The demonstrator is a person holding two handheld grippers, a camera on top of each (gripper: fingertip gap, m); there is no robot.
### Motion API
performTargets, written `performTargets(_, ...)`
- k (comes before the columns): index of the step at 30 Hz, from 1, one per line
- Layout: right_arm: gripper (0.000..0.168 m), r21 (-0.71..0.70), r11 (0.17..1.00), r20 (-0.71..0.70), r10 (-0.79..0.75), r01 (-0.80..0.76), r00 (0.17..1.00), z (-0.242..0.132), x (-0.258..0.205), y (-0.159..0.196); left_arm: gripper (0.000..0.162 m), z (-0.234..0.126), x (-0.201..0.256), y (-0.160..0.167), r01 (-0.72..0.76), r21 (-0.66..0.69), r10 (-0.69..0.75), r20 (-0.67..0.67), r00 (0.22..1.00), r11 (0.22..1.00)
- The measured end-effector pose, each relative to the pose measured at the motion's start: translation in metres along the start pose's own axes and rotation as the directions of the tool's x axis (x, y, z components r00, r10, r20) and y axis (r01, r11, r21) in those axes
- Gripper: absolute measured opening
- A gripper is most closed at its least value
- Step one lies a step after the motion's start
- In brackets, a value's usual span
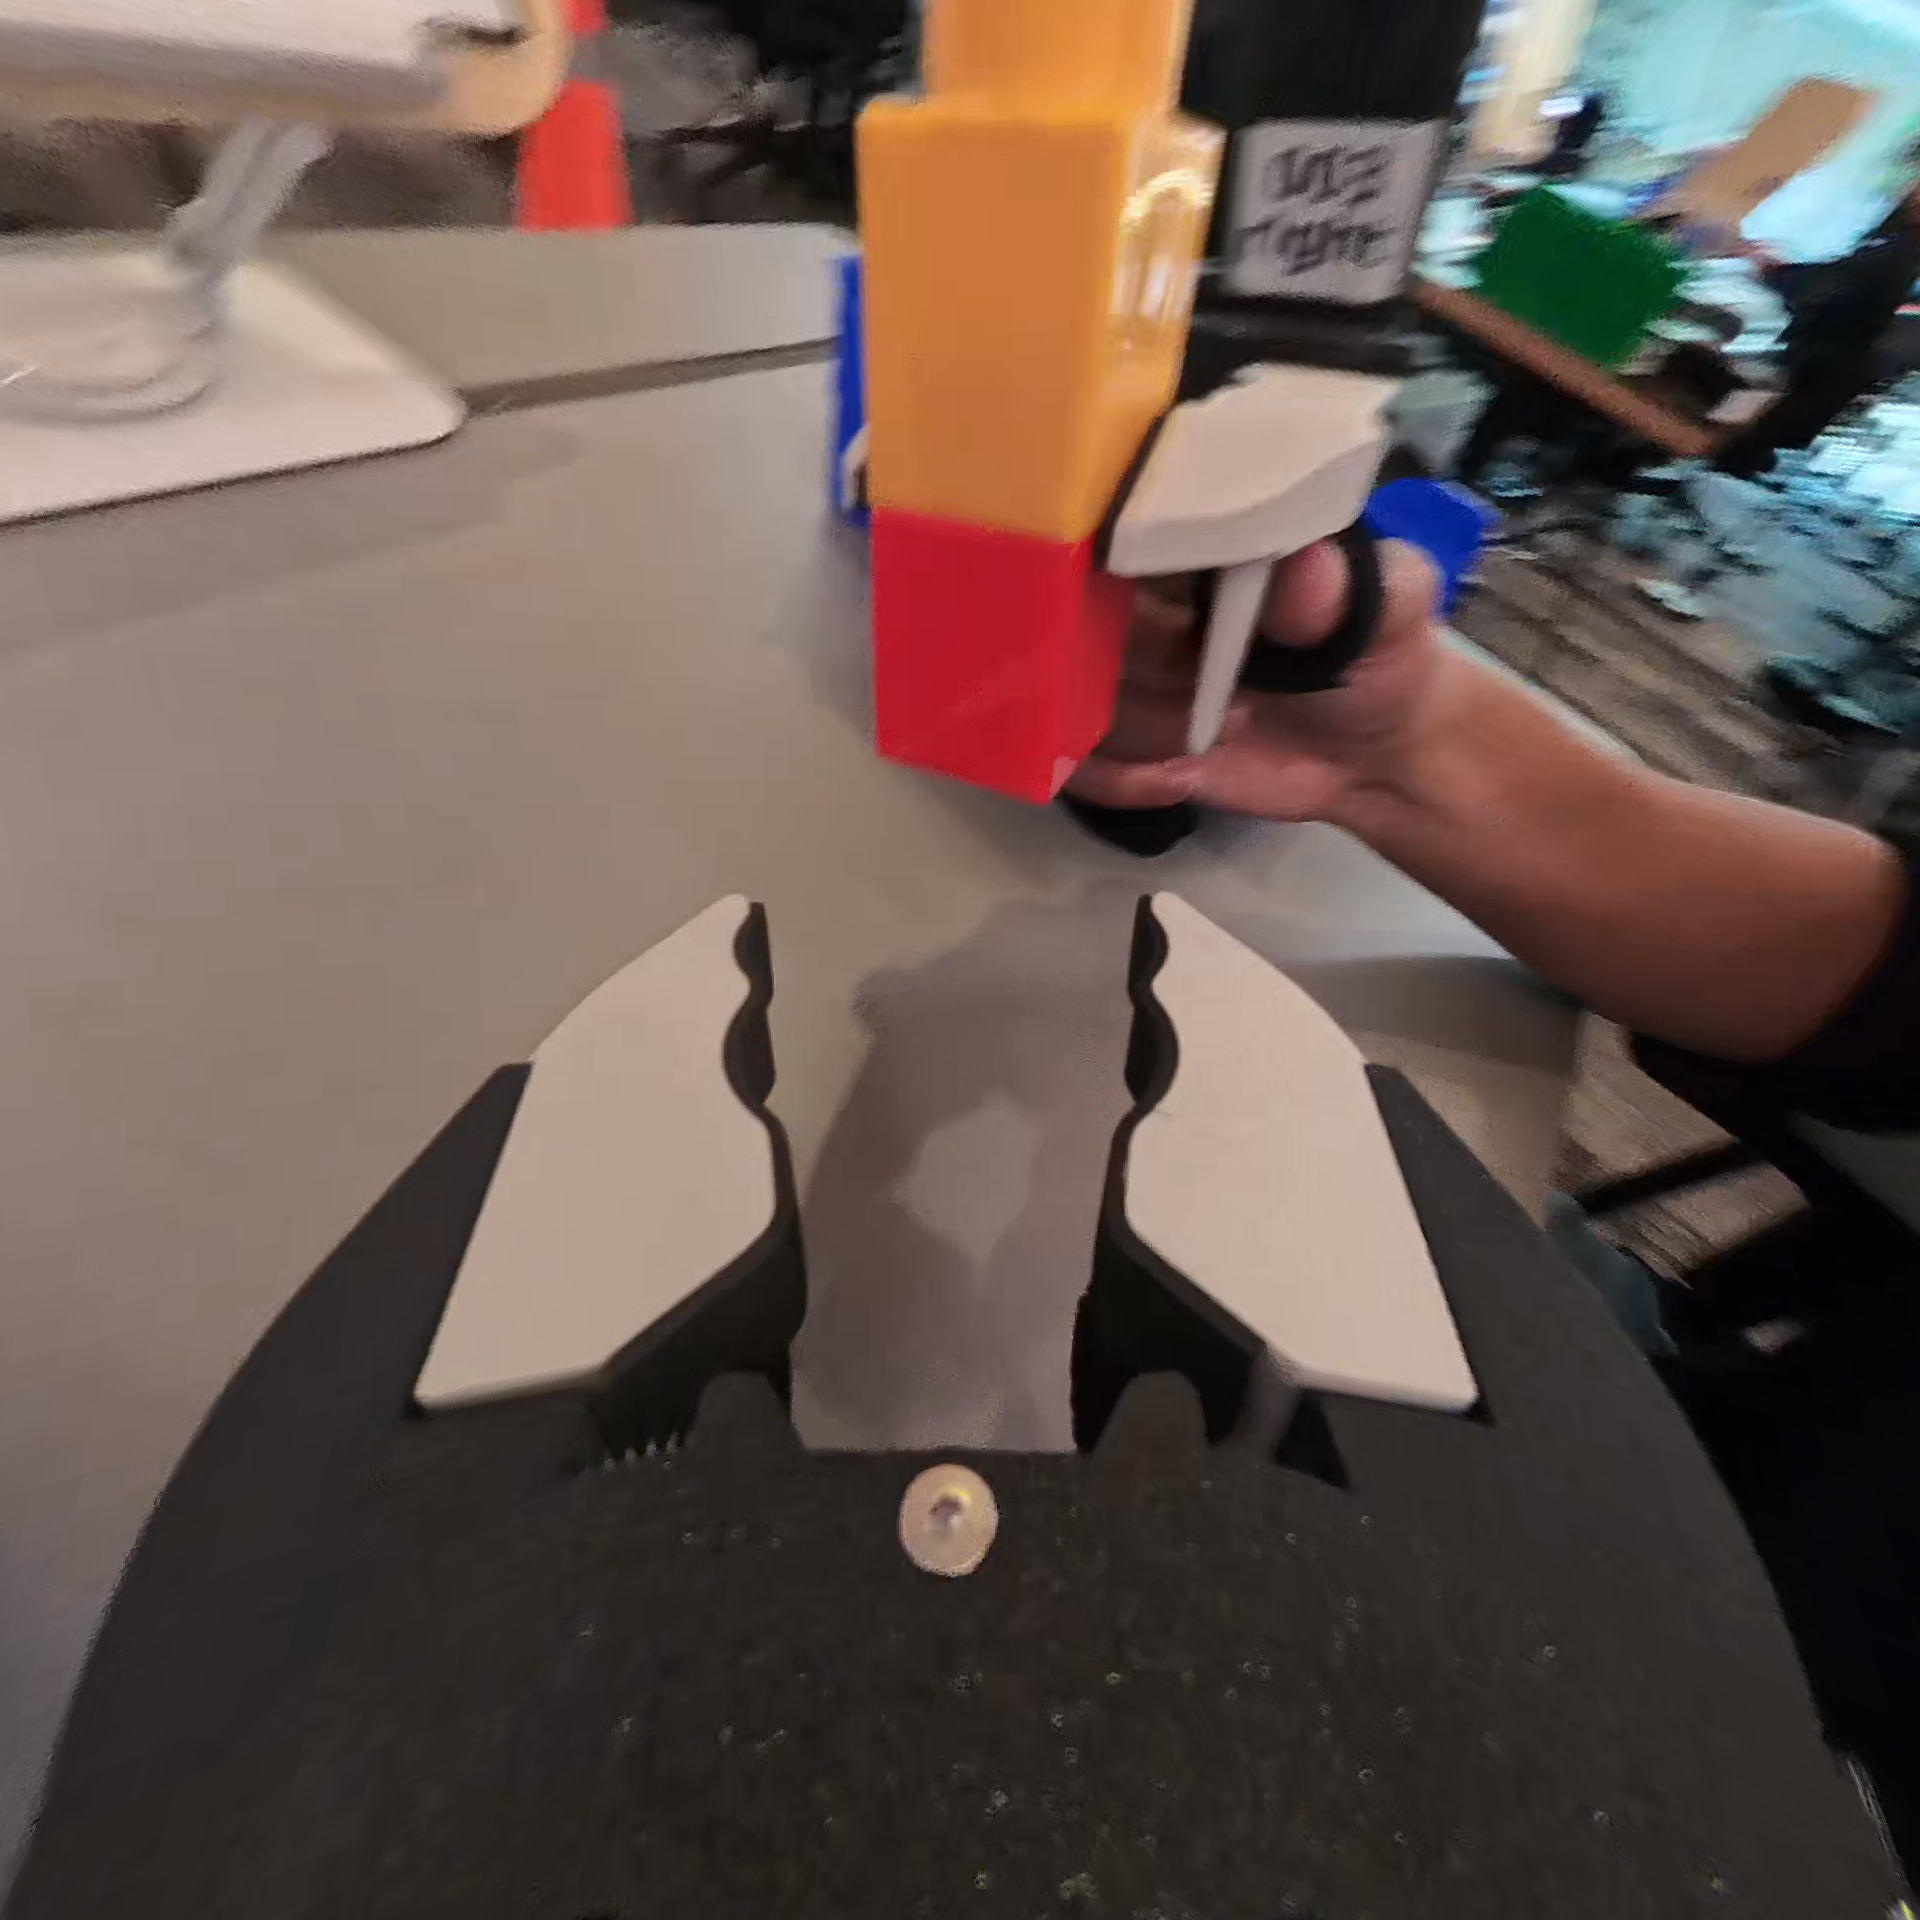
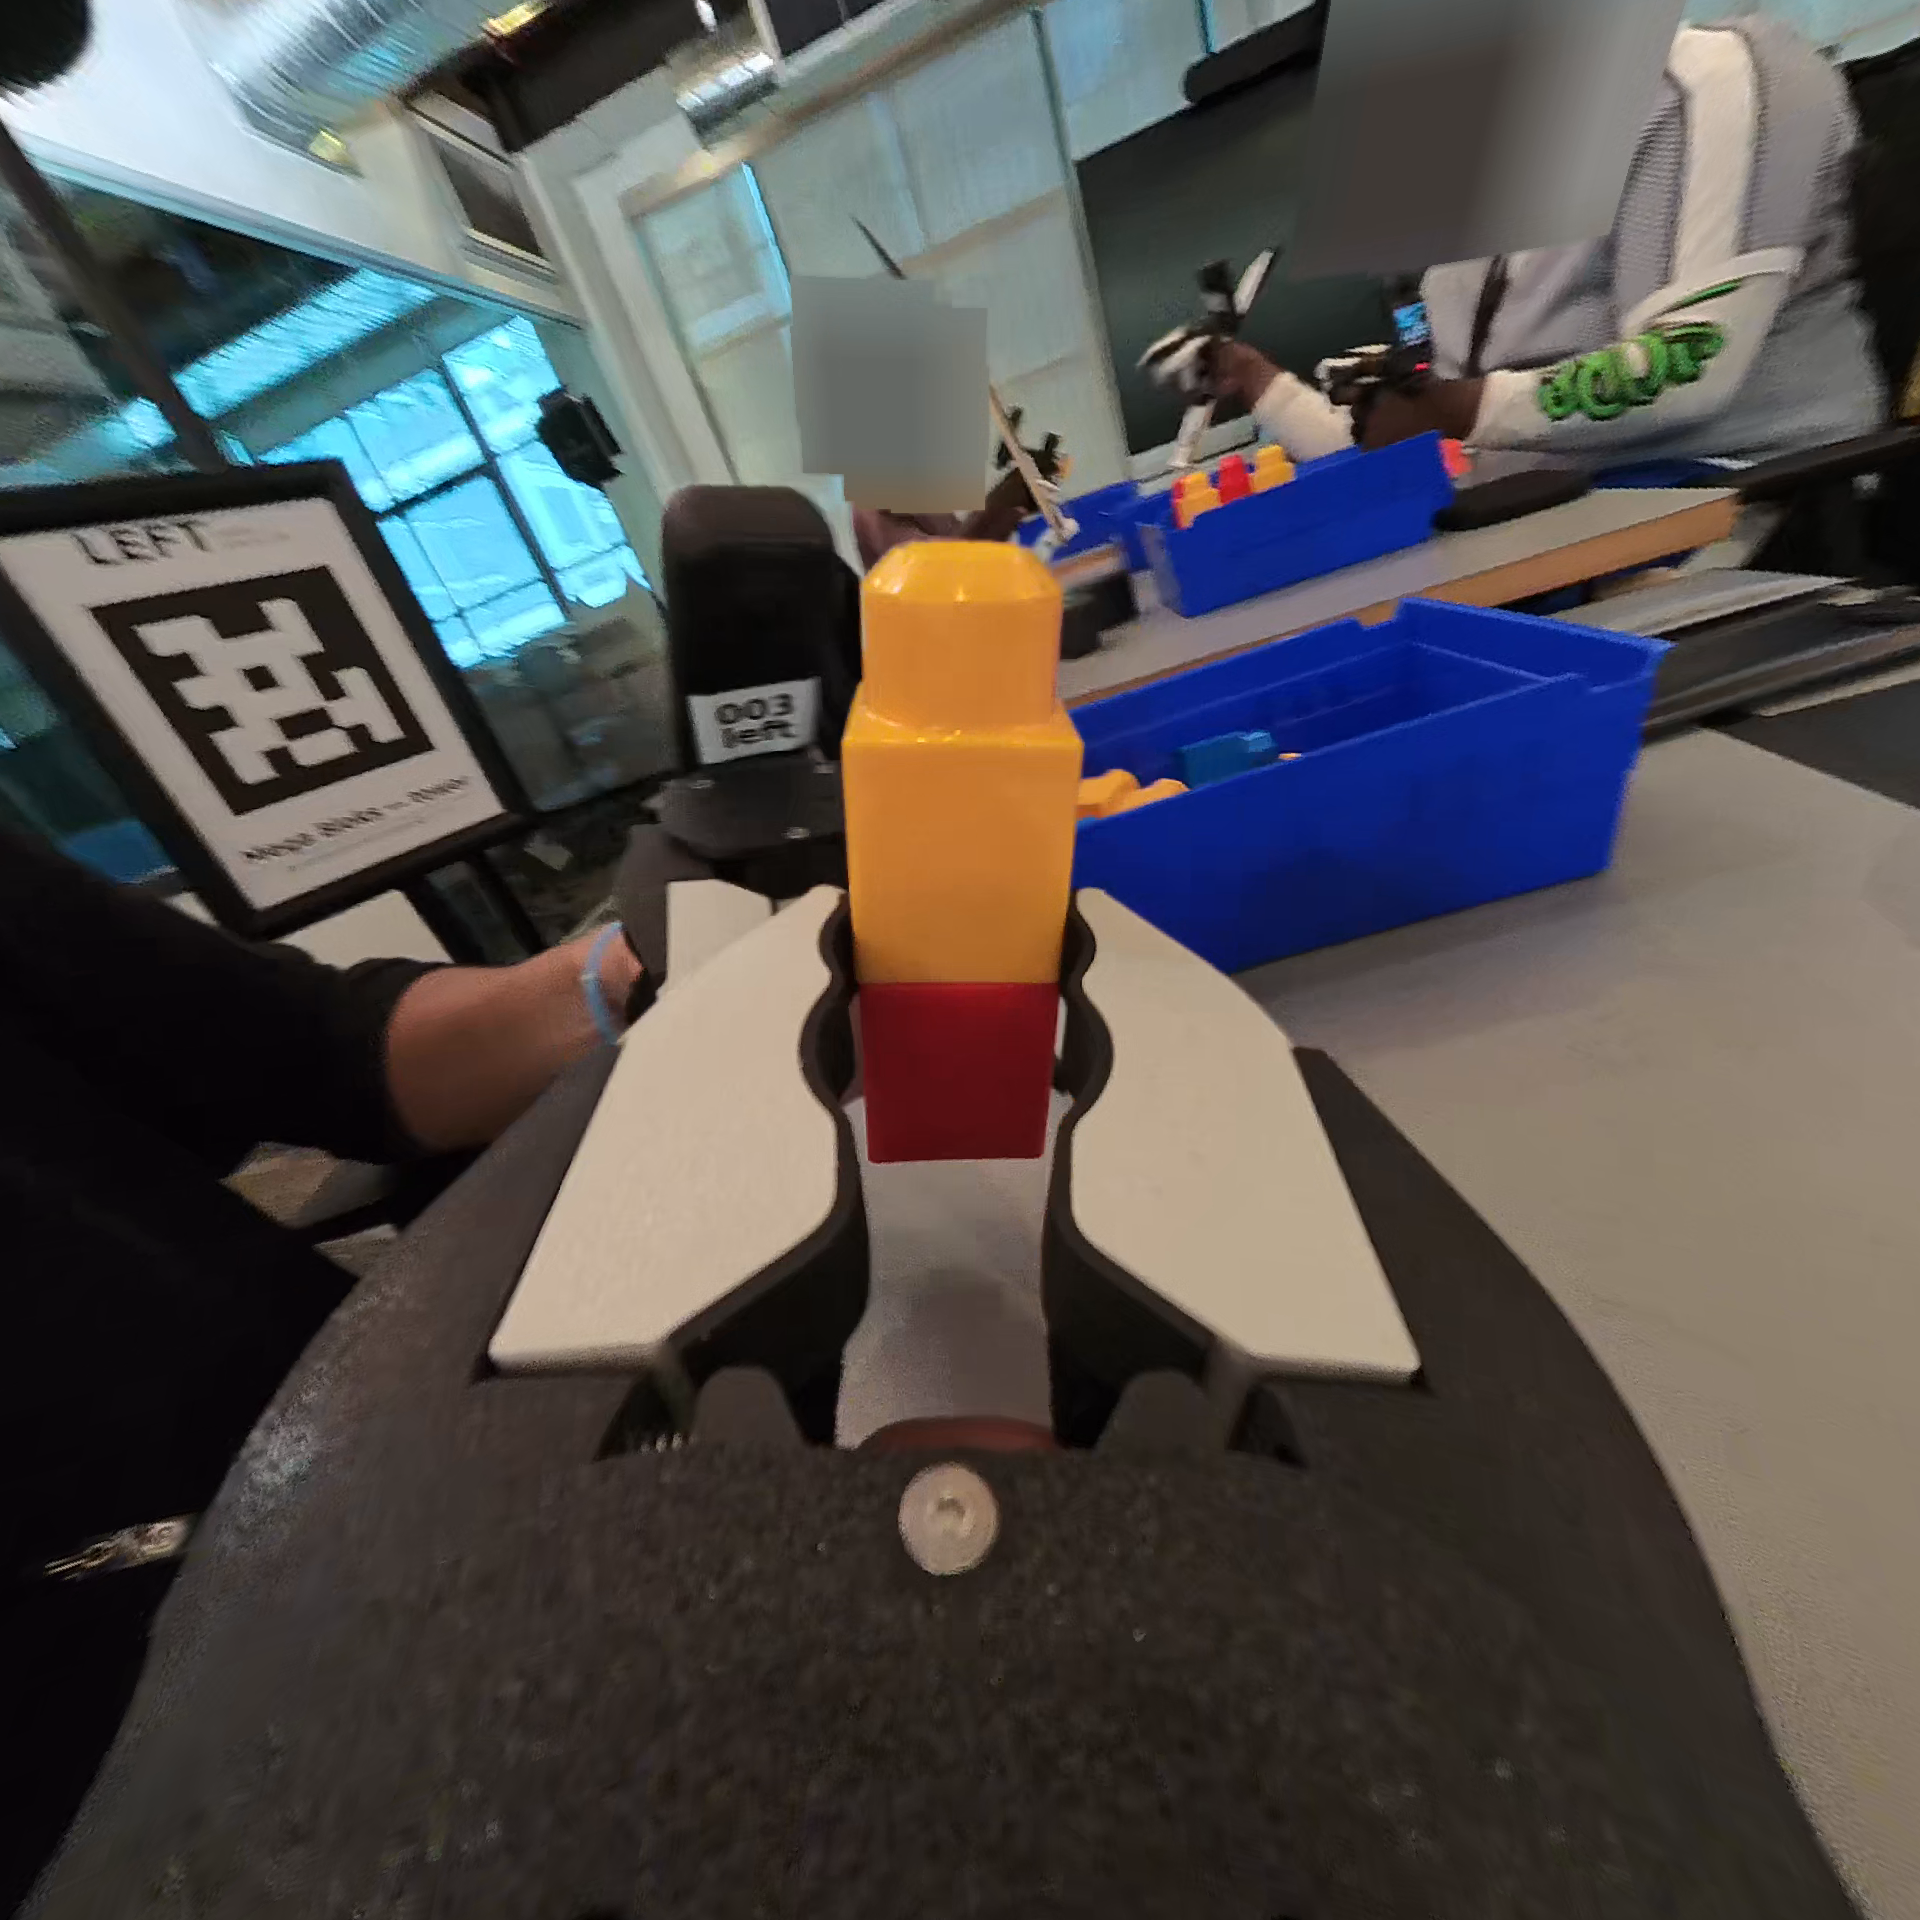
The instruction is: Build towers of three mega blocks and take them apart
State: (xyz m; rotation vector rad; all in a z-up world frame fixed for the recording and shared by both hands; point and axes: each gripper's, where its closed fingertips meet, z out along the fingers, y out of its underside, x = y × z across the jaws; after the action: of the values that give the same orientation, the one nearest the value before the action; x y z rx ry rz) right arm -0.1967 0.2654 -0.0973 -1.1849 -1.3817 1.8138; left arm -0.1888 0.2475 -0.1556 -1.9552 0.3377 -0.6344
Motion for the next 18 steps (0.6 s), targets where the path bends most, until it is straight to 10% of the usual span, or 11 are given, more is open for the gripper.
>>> performTargets(8,0.036,-0.047,0.998,0.104,0.045,-0.041,0.994,0.008,-0.015,0.013,0.055,0.002,0.019,-0.015,-0.079,0.038,0.086,-0.256,0.963,0.996)
performTargets(18,0.036,-0.051,0.998,0.098,0.048,-0.043,0.994,0.006,-0.011,0.015,0.05,0.003,0.02,-0.013,-0.109,0.059,0.121,-0.266,0.956,0.992)
